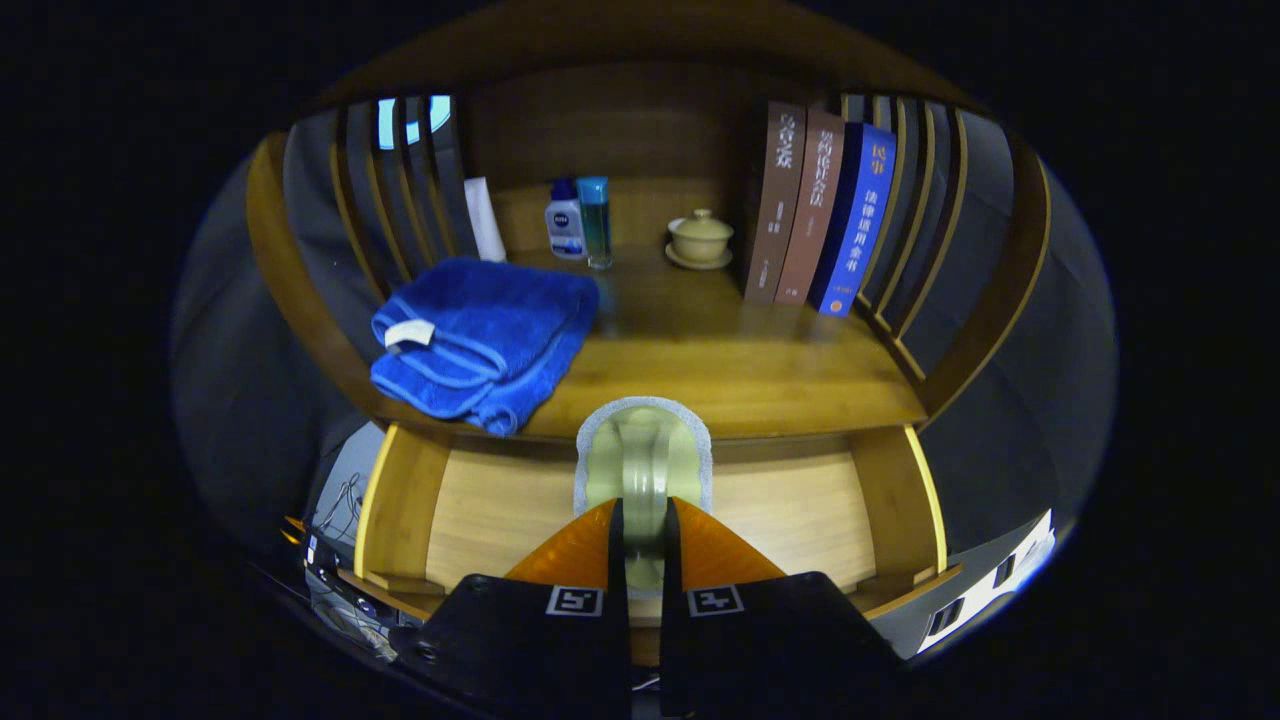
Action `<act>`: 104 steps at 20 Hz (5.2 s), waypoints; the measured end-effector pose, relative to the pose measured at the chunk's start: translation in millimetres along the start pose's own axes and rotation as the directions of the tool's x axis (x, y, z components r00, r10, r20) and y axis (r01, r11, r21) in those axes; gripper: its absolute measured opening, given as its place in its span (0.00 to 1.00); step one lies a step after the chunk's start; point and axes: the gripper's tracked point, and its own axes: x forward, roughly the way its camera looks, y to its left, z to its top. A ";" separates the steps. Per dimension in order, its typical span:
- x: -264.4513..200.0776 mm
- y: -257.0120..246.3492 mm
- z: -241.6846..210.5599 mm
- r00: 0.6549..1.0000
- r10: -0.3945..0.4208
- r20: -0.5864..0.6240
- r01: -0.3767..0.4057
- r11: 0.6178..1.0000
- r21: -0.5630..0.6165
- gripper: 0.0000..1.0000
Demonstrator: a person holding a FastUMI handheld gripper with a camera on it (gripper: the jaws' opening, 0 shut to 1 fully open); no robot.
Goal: Pull open the drawer, take out the items inside it, and place them on the countertop above the cabinet.
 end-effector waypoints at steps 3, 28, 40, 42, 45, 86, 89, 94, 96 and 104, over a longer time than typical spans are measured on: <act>10.0 -0.7 37.4 0.999 0.002 0.035 -0.003 1.000 0.009 0.16; 127.1 -17.8 119.5 0.999 -0.009 -0.041 0.011 0.998 0.058 0.81; 37.9 -2.2 81.4 0.992 0.025 0.125 -0.034 0.997 0.069 1.00; 11.6 0.4 67.9 0.986 0.026 0.166 -0.038 0.997 0.073 1.00; -30.6 3.6 54.1 0.963 0.037 0.265 -0.055 0.997 0.059 1.00; -26.9 -7.7 -154.0 0.858 0.002 0.514 -0.050 0.996 0.080 0.99; -16.0 -7.9 -136.5 0.854 -0.002 0.521 -0.051 0.995 0.087 0.99; 6.1 -9.5 -108.5 0.843 -0.001 0.537 -0.048 0.996 0.078 0.99; 15.0 -9.5 -99.6 0.845 0.001 0.535 -0.050 0.996 0.076 0.99; 52.6 -8.8 -66.5 0.841 -0.003 0.541 -0.046 0.996 0.076 0.99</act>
